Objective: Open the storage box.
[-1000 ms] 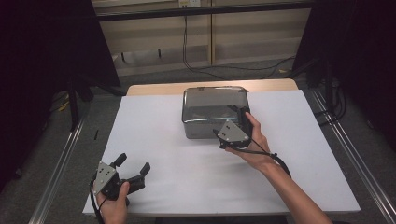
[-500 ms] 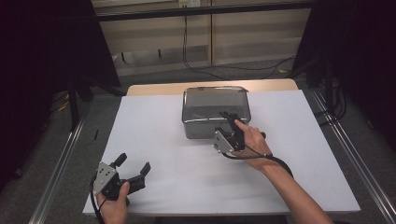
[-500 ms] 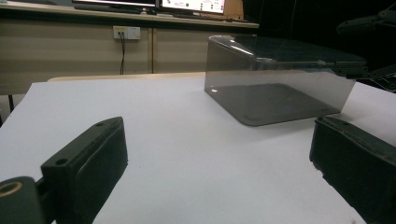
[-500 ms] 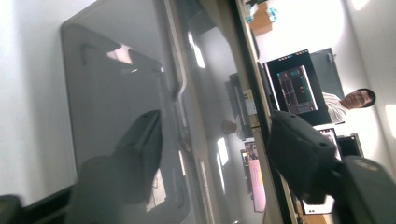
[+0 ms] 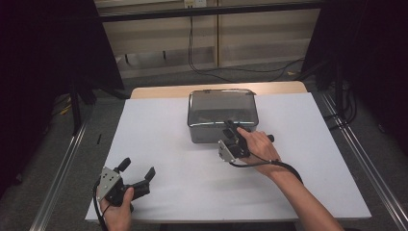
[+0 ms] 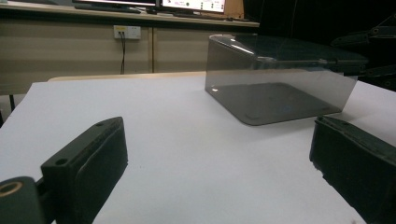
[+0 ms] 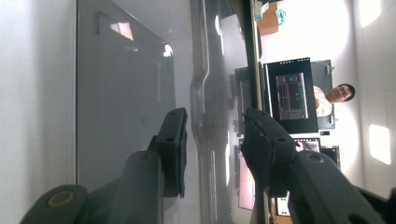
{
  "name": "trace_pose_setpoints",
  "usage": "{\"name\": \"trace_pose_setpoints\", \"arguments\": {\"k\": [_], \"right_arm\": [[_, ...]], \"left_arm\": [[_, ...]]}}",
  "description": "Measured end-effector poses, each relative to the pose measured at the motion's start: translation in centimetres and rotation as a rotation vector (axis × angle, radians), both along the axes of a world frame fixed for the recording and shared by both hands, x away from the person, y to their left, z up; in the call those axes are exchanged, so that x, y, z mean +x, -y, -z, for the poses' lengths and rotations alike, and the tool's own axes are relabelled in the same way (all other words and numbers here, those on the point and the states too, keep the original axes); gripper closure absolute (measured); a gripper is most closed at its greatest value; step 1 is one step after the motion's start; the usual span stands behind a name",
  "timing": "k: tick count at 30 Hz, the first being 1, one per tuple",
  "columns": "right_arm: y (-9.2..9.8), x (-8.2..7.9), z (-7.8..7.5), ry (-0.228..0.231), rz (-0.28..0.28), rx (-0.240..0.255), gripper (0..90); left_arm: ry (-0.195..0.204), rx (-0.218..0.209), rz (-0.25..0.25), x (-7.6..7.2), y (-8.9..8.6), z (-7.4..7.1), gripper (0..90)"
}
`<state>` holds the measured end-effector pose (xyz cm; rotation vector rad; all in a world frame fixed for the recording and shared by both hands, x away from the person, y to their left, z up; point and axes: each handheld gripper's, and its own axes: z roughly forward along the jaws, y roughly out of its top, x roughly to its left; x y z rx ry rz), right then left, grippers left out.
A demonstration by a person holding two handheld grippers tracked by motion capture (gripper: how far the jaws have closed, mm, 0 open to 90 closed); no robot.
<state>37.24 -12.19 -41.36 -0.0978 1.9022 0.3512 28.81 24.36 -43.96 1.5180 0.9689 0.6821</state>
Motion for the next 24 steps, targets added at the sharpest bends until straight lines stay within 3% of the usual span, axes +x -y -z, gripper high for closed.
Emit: {"name": "trace_pose_setpoints", "arguments": {"k": [17, 24], "right_arm": [[-0.70, -0.25, 0.62, 0.028, -0.012, -0.084, 74.4], [-0.81, -0.31, 0.59, 0.036, -0.016, -0.078, 77.9]], "left_arm": [[-0.006, -0.003, 0.001, 0.02, -0.04, 0.04, 4.1], [-0.008, -0.005, -0.001, 0.06, -0.03, 0.07, 4.1]]}}
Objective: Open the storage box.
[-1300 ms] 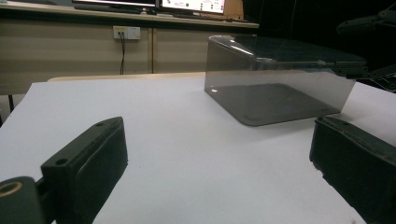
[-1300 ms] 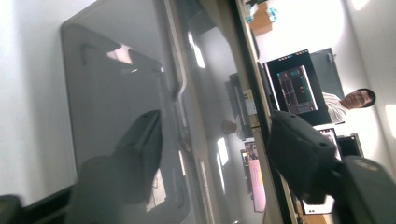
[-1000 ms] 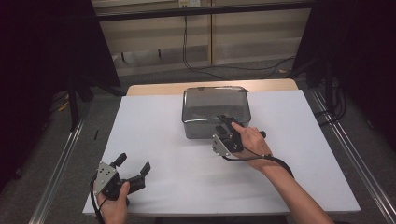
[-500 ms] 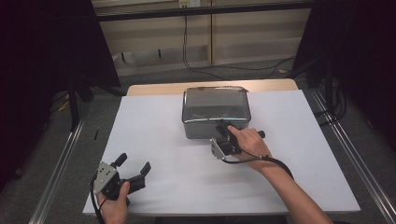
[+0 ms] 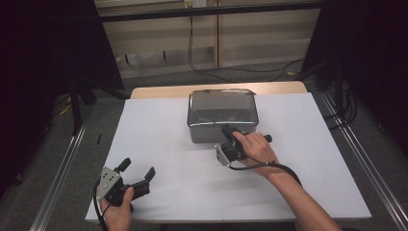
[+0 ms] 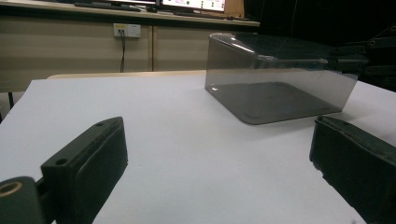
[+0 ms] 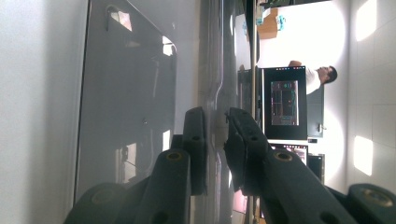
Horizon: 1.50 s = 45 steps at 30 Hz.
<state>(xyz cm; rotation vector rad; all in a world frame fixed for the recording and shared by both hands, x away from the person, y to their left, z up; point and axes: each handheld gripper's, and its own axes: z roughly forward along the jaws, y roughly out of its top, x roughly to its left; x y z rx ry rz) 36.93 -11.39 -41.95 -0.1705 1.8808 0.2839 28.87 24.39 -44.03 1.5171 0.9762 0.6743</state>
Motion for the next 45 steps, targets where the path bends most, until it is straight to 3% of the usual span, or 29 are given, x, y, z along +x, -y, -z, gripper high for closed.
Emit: {"name": "trace_pose_setpoints", "arguments": {"k": [18, 30, 40, 45], "right_arm": [[0.2, -0.1, -0.5, -0.007, 0.003, 0.034, 79.1], [0.3, -0.1, -0.9, -0.002, 0.000, 0.050, 79.8], [0.3, 0.0, -1.4, 0.017, 0.001, 0.056, 80.5], [0.3, 0.0, -1.5, 0.024, 0.001, 0.065, 80.7]], "left_arm": [[0.013, 0.000, 0.009, 0.3, 0.2, -0.1, 3.7], [-0.009, 0.013, 0.015, 0.8, 0.1, -0.1, 3.5], [-0.002, 0.004, 0.054, 1.5, 0.9, -0.6, 4.6], [-0.013, -0.007, 0.103, 2.3, 1.3, -0.9, 5.3]]}}
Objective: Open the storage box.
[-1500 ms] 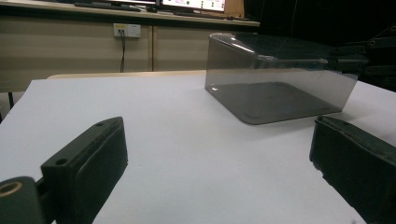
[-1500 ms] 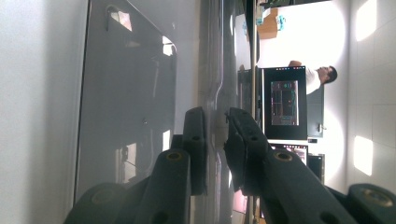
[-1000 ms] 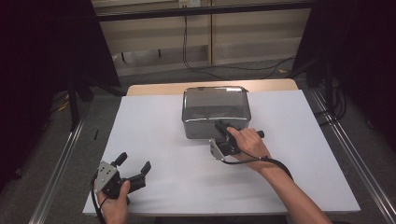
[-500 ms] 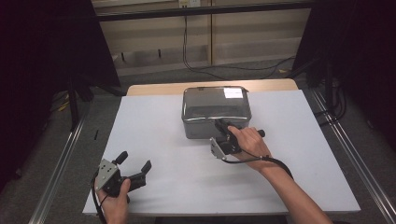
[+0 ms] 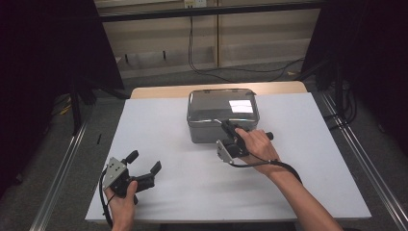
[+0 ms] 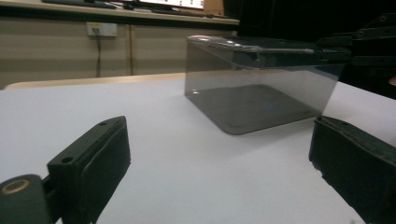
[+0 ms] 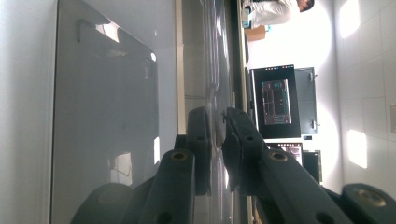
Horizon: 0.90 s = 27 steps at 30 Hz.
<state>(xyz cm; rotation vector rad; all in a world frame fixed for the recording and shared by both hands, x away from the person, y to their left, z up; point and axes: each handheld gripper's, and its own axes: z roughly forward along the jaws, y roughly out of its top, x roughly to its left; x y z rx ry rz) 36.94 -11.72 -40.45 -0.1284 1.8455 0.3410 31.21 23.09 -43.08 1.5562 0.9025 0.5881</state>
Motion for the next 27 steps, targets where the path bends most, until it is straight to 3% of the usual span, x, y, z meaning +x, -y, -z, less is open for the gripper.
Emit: {"name": "trace_pose_setpoints", "arguments": {"k": [3, 7, 12, 18, 27], "right_arm": [[0.0, 0.0, -0.1, 0.004, 0.000, 0.000, 80.8], [0.0, 0.1, -0.2, 0.007, -0.003, 0.000, 81.0], [0.0, 0.0, -0.4, 0.015, 0.000, 0.000, 81.4], [0.0, 0.1, -0.6, 0.025, -0.001, 0.005, 81.7], [0.0, 0.1, -0.8, 0.030, -0.001, 0.013, 81.9]], "left_arm": [[-0.005, -0.010, 0.021, 0.7, 0.3, -0.3, 5.8], [-0.003, 0.024, 0.056, 1.6, 0.7, -0.6, 5.8], [-0.032, 0.015, 0.081, 2.6, 1.3, -0.7, 5.8], [0.016, 0.030, 0.108, 3.8, 1.9, -1.0, 5.7], [0.079, 0.001, 0.183, 5.7, 3.9, -1.5, 5.1]]}}
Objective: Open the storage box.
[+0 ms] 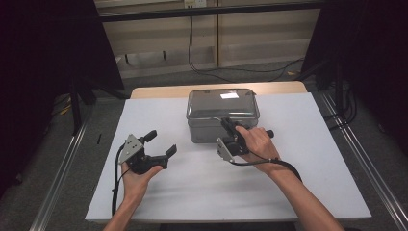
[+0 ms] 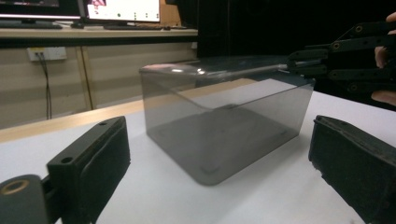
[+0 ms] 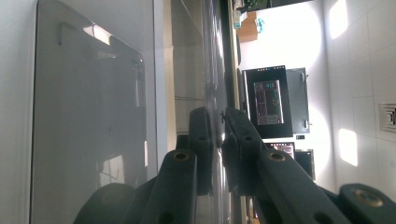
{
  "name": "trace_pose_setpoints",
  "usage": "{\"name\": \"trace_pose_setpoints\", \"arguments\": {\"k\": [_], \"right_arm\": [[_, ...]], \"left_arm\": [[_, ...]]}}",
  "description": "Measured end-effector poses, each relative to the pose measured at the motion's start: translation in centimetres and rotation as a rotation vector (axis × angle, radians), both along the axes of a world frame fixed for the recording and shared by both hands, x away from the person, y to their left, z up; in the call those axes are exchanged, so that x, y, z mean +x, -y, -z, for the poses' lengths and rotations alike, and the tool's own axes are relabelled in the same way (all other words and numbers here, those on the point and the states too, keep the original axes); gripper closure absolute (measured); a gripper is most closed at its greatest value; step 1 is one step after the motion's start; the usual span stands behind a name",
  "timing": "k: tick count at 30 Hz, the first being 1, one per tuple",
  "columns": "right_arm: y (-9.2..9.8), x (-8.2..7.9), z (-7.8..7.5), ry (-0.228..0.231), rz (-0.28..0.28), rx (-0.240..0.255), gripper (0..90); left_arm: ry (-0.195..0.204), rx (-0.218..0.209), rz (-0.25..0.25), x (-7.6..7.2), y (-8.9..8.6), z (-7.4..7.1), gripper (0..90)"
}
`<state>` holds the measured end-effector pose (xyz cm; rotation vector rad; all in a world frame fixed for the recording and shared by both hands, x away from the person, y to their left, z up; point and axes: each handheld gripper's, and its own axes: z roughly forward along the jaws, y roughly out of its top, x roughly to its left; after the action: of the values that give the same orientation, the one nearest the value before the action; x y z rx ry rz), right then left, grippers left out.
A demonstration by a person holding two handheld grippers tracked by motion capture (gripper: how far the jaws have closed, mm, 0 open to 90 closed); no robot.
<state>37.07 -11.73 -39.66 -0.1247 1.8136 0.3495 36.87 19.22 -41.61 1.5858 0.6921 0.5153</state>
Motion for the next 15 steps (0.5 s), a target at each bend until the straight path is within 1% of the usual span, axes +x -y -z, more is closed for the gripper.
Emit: {"name": "trace_pose_setpoints", "arguments": {"k": [2, 6, 8, 9, 10, 11, 13, 14, 15], "right_arm": [[0.0, 0.0, 0.0, 0.000, 0.001, 0.002, 81.9], [0.1, 0.0, -0.2, 0.002, 0.001, 0.004, 82.0], [0.1, 0.1, -0.3, 0.002, 0.001, 0.010, 82.0], [0.0, 0.1, -0.4, 0.003, -0.002, 0.007, 82.1], [0.0, 0.1, -0.4, 0.003, -0.002, 0.007, 82.1], [0.0, 0.1, -0.4, 0.005, -0.003, 0.006, 82.1], [0.0, 0.2, -0.4, 0.002, -0.003, 0.006, 82.1], [0.0, 0.2, -0.4, 0.002, -0.003, 0.008, 82.1], [0.0, 0.2, -0.4, 0.002, -0.003, 0.008, 82.1]], "left_arm": [[0.003, 0.006, 0.004, 0.4, 0.3, -0.1, 4.5], [-0.002, 0.003, 0.003, 1.3, 0.9, -0.1, 4.2], [-0.009, 0.014, 0.016, 1.8, 1.1, -0.1, 5.0], [-0.006, 0.018, 0.024, 2.0, 1.2, -0.1, 7.0], [-0.009, 0.017, 0.029, 2.2, 1.3, -0.1, 7.0], [-0.002, 0.027, 0.027, 2.5, 1.3, -0.2, 7.5], [0.009, 0.022, 0.027, 3.1, 1.6, -0.2, 7.7], [0.006, 0.023, 0.026, 3.4, 1.7, -0.2, 8.0], [0.012, 0.030, 0.025, 3.7, 1.8, -0.2, 8.0]]}}
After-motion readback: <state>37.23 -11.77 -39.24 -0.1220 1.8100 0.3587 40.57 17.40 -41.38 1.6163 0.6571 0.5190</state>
